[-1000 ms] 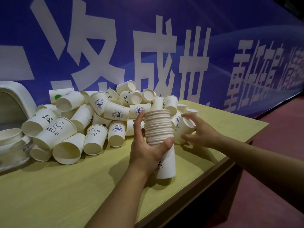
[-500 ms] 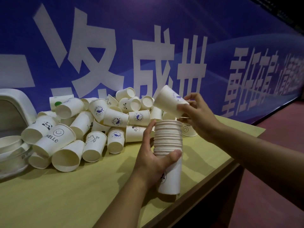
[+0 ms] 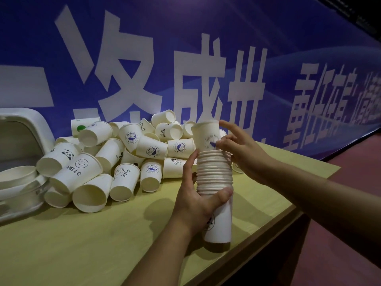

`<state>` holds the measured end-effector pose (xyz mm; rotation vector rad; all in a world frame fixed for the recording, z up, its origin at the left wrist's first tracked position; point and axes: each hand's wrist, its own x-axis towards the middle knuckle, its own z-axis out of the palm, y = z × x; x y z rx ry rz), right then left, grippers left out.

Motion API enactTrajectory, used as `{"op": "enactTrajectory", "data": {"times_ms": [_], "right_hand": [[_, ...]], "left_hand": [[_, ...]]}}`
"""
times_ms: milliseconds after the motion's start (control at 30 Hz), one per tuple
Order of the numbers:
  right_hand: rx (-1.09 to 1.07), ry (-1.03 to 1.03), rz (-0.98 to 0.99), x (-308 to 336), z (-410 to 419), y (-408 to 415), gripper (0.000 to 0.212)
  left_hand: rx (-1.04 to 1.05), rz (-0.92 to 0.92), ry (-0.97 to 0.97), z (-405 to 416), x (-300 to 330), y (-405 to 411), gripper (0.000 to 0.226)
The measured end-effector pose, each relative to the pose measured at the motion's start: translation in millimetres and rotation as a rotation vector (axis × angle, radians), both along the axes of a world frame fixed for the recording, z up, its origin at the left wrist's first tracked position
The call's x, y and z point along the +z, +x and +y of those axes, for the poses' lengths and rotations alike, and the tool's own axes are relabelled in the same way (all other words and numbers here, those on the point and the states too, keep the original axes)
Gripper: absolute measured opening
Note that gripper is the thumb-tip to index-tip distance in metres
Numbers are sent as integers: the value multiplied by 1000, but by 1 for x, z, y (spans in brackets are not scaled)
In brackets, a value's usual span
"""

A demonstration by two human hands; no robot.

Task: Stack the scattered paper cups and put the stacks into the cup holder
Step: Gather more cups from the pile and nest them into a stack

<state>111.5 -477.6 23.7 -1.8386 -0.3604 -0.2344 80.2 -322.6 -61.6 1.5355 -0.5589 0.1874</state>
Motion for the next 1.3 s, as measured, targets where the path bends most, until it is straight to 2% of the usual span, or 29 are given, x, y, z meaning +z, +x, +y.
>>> {"op": "enactTrajectory", "data": {"times_ms": [100,167,233,300,400,467,533,600,733,800,833,967,1067,1167,1200,1300], "right_hand": [[-47,-66,-62,-7,-3,-4,15],[-107,-48,-85,-11,-8,-1,28],[-224,-94,-120,-15,-16,9,26],[-411,-307,-166,-23,-32,30,22],[-634,-698,-41,-40,-63,59,48],[-659,-836,55,-51,-79,68,59],[-644,-858,67,-62,-89,72,60],[-652,-822,-11,-67,-91,72,53],[-675,-784,-173,-66,-87,65,22],[-680,-697,-249,-60,-82,59,14],[-687,-614,-289,-56,-77,54,14],[-603,-153,-367,-32,-52,27,36],[-384,75,-292,-17,-34,8,39],[-148,247,-133,-10,-18,-6,19],[-107,279,-94,-10,-13,-10,11],[-100,280,-28,-11,-3,-14,15]], "left_hand": [[24,-13,3,-1,-2,0,104],[49,-19,-20,0,-2,1,111],[87,-21,-36,2,-1,2,112],[118,-27,-30,4,0,3,110],[135,-38,1,4,-1,3,109],[133,-32,7,4,-3,4,107],[129,-26,4,4,-3,5,105],[123,-28,4,3,-4,7,106],[118,-33,6,2,-6,9,108],[113,-35,4,2,-6,9,108],[102,-31,-1,2,-6,9,108],[18,0,-13,1,-7,8,111],[-50,29,9,0,-5,6,111],[-106,73,20,0,-4,5,109],[-114,79,26,0,-3,5,109],[-114,80,16,0,-3,6,112]]}}
